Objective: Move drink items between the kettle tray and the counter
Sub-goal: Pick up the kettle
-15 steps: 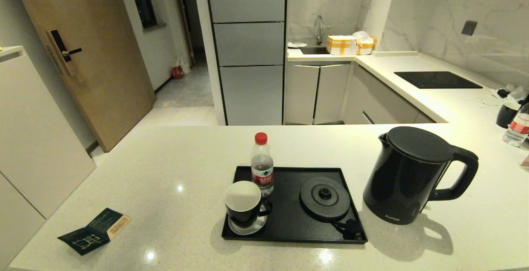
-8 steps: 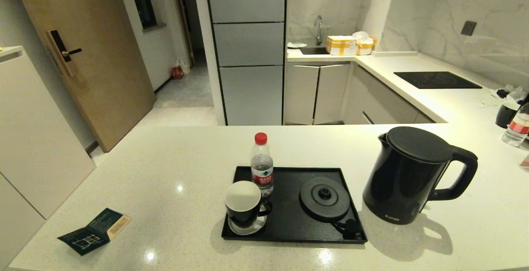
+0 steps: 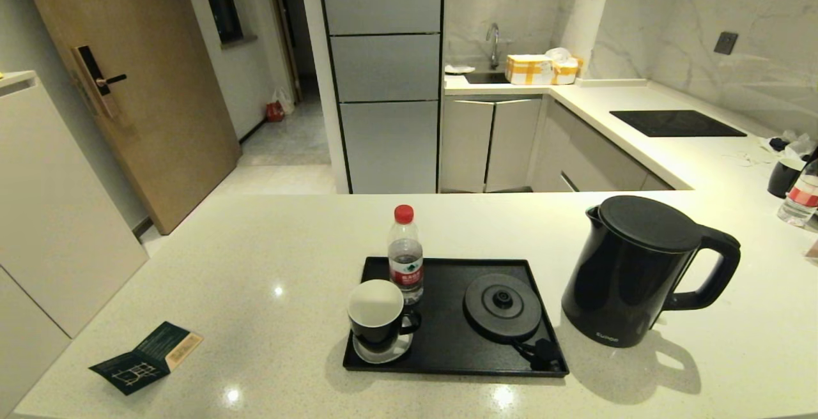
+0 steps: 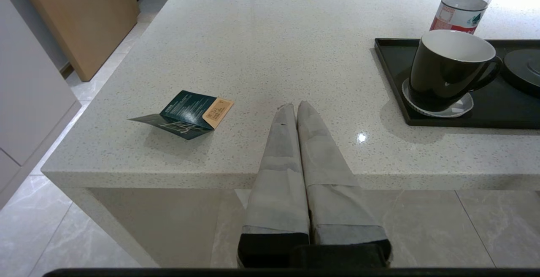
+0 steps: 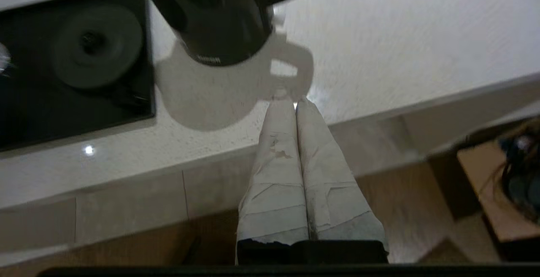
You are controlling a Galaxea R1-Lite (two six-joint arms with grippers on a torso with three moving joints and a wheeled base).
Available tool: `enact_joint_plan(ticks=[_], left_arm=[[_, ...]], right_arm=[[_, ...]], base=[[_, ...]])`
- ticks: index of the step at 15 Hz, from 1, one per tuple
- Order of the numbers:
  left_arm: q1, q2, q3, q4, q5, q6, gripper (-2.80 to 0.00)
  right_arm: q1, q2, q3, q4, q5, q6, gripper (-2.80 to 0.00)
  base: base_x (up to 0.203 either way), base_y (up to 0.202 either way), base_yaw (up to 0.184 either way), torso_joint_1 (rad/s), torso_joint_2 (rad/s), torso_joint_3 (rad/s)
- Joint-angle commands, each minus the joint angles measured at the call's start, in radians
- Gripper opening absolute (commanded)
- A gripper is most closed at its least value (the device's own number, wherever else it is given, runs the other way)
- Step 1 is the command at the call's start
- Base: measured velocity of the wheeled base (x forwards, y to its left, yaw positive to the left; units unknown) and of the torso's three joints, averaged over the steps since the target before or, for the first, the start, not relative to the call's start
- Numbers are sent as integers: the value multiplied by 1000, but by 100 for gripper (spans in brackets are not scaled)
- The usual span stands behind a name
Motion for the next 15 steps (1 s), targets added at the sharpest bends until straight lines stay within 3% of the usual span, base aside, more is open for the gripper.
enact_joint_plan(ticks=[1,5,6,10,15], left_arm=[[1,-1,1,1,1,0,-280],[-1,-1,0,1,1,0,-280],[-1,-1,0,0,1,0,-280],[-1,-1,-1,1,1,0,-280],[-1,-1,-1,1,1,0,-280]], right_arm=[[-6,226,71,-130,0,24,-280],[-27,446,81,-266,-2,94,-280],[-46,507,80,-315,1,100,0],[-81,680,68,-638,41,85,0],[-117,895,63,-895,61,32,0]], base=[[0,0,0,0,0,0],[0,0,0,0,0,0],[0,0,0,0,0,0],[0,0,0,0,0,0],[0,0,0,0,0,0]])
